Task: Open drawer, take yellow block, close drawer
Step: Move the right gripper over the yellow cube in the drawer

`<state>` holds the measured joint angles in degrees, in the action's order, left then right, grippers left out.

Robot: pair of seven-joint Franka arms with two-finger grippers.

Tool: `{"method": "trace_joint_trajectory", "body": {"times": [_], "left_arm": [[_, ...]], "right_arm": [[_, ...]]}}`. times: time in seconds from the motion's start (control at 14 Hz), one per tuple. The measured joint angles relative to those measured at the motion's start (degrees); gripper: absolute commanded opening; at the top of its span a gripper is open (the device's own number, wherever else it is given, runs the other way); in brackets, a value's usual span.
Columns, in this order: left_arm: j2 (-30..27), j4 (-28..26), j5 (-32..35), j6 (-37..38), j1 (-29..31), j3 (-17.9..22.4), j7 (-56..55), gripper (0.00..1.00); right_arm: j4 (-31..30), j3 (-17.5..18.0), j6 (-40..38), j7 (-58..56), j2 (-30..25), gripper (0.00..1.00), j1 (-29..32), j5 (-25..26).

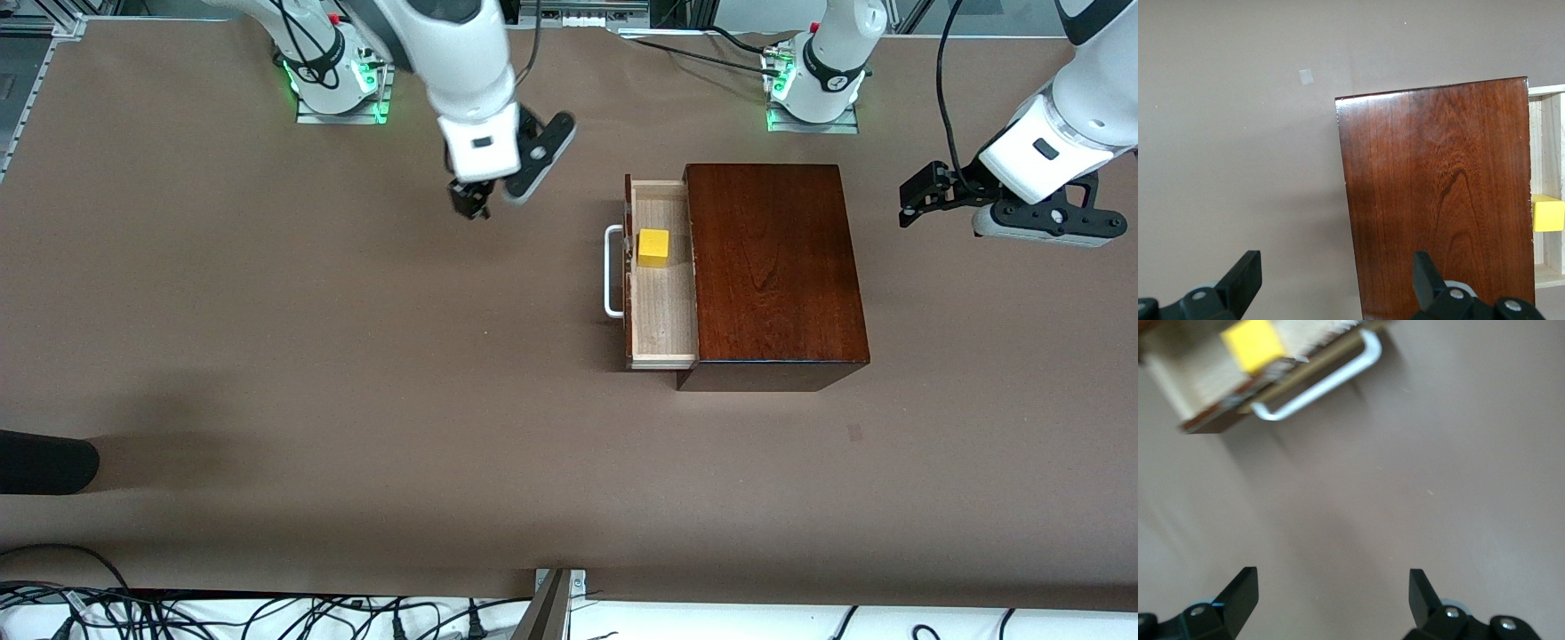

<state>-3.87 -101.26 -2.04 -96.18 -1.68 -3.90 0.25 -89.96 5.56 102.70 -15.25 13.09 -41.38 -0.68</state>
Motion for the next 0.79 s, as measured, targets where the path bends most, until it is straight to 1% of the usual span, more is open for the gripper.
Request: {"method": "trace_joint_trajectory", "body": {"times": [0.14, 0.29, 0.57, 0.79], "left_arm": [[0.0, 0.0, 0.0, 0.0, -0.1, -0.1, 0.0, 1.0], [0.0, 0.0, 0.0, 0.0, -0.1, -0.3, 0.0, 1.0], [0.0, 0.1, 0.0, 0.0, -0.1, -0.4, 0.0, 1.0], [0.0, 0.1, 0.0, 0.0, -0.1, -0.5, 0.0, 1.0]], "right_arm": [[1.3, 0.1, 0.0, -1.1, 0.7, 1.0, -3.9, 0.0], [4.3, 0.2, 0.0, -1.5, 4.0, 1.0, -7.3, 0.0], [15.7, 0.1, 0.5, -2.2, 15.9, 1.0, -11.8, 0.3], [23.4, 0.1, 0.7, -3.5, 23.7, 1.0, -13.5, 2.0]]}}
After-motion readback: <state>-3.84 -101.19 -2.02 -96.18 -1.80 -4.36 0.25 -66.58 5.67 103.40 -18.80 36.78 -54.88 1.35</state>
